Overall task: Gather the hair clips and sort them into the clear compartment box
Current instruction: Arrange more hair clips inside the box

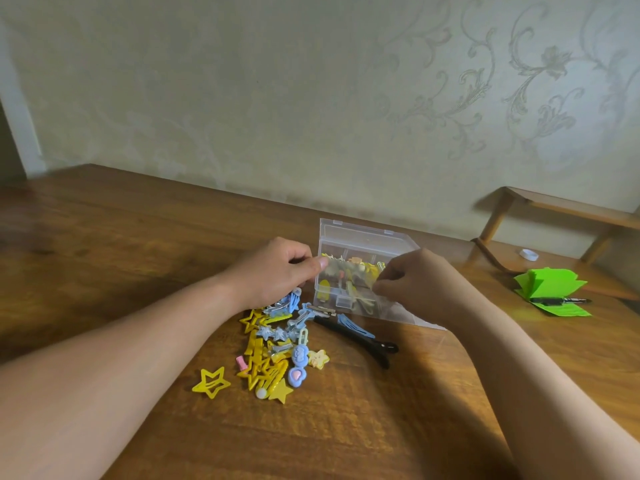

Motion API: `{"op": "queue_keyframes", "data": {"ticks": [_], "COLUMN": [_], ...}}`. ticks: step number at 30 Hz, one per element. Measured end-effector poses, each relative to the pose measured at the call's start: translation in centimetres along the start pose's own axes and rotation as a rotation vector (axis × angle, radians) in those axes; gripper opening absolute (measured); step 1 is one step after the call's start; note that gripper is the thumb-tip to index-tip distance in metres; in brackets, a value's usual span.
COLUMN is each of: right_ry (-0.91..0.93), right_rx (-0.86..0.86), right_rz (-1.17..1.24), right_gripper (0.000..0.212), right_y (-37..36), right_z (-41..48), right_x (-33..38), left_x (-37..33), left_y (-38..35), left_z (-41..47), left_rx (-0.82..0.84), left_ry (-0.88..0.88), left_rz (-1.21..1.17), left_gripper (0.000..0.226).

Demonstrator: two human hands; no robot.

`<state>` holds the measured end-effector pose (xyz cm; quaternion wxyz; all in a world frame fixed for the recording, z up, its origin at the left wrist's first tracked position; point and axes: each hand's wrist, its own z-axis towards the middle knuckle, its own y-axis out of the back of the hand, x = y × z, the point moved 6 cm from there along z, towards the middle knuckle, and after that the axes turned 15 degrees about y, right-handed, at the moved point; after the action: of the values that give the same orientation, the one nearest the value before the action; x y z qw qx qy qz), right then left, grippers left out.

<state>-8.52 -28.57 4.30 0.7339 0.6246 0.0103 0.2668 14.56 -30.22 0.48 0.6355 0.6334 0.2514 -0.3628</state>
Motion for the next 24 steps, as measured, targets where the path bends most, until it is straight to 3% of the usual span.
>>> {"op": "queue_keyframes", "data": {"ticks": [9,16,20,24], "right_ry": [-0.005,0.132,0.278,0.271], "right_rx": [-0.062,-0.191,0.042,0.308], "right_rz": [0.055,0.088,0.071,-0.023], "right_gripper": [0.015,0.010,0.011,0.015], "right_y": [0.2,2.2,2.4,1.2], "right_z": [-0.2,-0.5,-1.1,-2.0], "right_x": [0.7,2.8,5.4,6.5], "left_x": [-0.5,-0.2,0.2,0.2], "left_y": [0.1,0.0,0.1,0.2], "left_z": [-0.4,0.1,0.3,0.3], "left_rx": [-0.006,-0.012,0.020,0.023], "left_ry": [0.011,0.004,0.027,0.012], "left_rz": [0.009,0.017,0.001,-0.042], "left_gripper": [0.044,0.050,0.051,0.051]}}
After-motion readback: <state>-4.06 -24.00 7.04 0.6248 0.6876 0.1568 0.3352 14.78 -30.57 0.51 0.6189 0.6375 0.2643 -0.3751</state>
